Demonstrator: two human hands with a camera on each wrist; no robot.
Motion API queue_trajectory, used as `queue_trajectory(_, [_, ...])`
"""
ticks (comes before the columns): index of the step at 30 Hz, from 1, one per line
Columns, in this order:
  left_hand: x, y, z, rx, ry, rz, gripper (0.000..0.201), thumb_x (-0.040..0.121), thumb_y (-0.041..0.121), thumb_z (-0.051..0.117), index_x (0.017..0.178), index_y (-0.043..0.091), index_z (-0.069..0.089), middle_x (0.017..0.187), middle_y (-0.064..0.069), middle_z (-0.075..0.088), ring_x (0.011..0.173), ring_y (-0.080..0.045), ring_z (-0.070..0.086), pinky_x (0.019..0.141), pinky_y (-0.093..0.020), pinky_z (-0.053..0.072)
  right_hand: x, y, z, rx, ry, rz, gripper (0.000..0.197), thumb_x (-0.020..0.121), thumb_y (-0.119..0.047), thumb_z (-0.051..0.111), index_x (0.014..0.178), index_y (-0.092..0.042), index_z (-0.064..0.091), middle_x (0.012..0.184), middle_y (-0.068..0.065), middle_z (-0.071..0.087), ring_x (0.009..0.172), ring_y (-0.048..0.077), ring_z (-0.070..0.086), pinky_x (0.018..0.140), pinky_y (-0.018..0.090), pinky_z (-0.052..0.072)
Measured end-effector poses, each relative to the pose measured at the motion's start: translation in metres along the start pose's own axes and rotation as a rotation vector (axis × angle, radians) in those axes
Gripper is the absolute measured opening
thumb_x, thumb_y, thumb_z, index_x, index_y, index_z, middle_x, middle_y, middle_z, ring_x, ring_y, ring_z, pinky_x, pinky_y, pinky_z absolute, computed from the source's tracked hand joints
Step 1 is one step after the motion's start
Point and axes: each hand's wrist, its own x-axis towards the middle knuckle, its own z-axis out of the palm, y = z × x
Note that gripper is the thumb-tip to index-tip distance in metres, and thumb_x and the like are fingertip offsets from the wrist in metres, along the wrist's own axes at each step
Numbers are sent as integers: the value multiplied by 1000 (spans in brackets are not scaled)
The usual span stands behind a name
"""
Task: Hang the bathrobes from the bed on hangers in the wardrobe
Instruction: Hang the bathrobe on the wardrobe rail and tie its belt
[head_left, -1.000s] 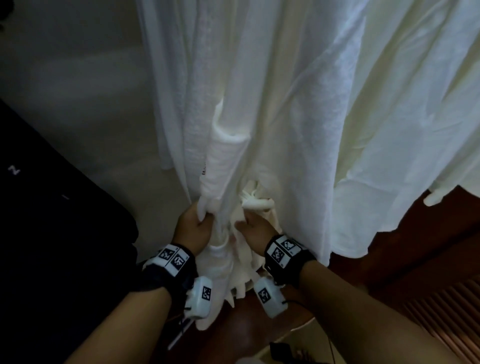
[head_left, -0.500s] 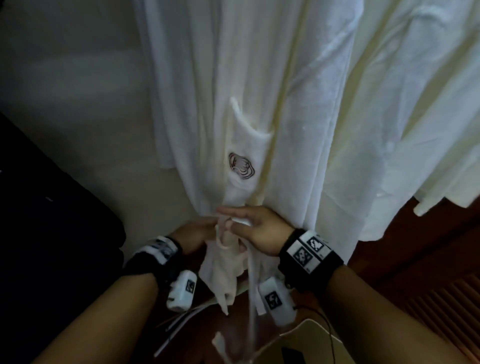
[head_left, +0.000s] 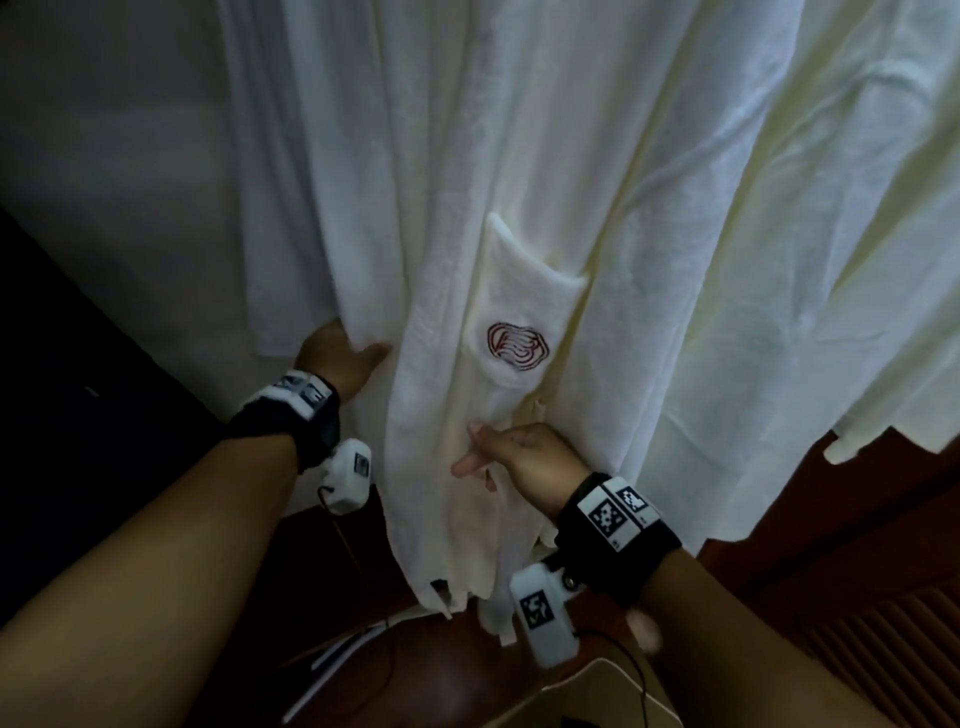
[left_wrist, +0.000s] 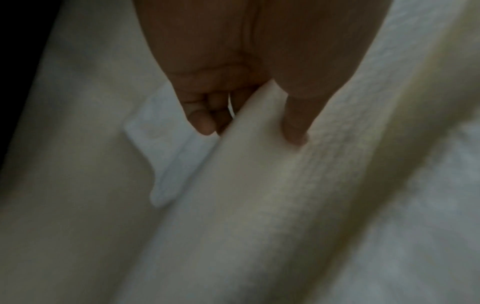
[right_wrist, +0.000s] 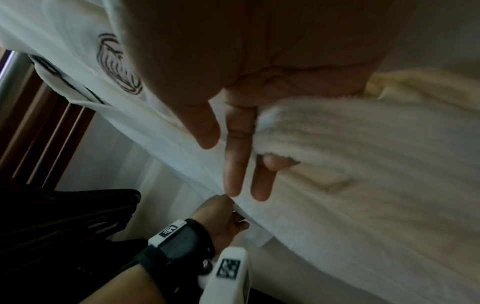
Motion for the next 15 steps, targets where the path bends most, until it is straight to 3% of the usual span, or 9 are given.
queue_trajectory(2, [-23,3,-1,72,-5,70,52,86,44,64,127,12,59,127,-13,63,112,-29,61,87,-25,44,2,3,4,-7,5,21,40,87,-55,59,90,-21,79,98,12,74,82,16,63,93,39,50])
queue_trajectory(3, [-37,5,0,98,2,87,48,86,44,64,122,12,63,123,-13,65,110,-30,62,85,-26,45,4,5,8,-57,-8,15,39,86,-53,63,103,-21,76,110,7,72,94,11,63,98,37,49])
queue_trajectory(5, [-64,8,-1,98,4,95,43,83,44,65,110,12,68,112,-14,69,104,-29,66,83,-31,52,7,6,17,-188,-32,-33,57,81,-49,72,131,-24,60,130,-9,60,118,4,54,101,21,41])
queue_trajectory(7, [-90,13,-3,14,-73,124,43,76,44,64,103,12,70,100,-9,73,95,-23,69,81,-38,57,11,2,29,-293,-38,-136,69,74,-45,79,135,-27,53,130,-18,54,121,1,48,96,14,39])
queue_trajectory(10, [-119,22,-11,-207,-432,254,22,77,19,60,95,19,73,93,-1,74,90,-14,69,83,-36,56,18,8,48,-523,114,-94,83,56,-72,74,129,-39,52,130,-10,57,118,15,55,96,34,50])
queue_trajectory(12, [-125,21,-17,-412,-534,242,28,84,-7,57,97,12,73,94,-4,74,88,-11,69,79,-26,54,23,11,50,-518,259,-50,69,69,-65,70,126,-29,57,127,2,62,113,26,60,92,38,52])
queue_trajectory(13, [-123,14,-19,-500,-460,160,32,84,-15,52,93,8,73,86,-6,73,78,-9,69,71,-23,53,24,12,48,-504,293,-27,61,76,-55,69,126,-20,58,126,8,62,112,29,61,92,37,52])
queue_trajectory(15, [-107,-18,-16,-559,-93,-45,42,82,-18,45,73,13,70,66,-4,67,56,-9,62,60,-26,47,22,11,40,-453,257,-10,51,84,-39,68,125,-10,60,125,11,63,111,29,60,93,30,48])
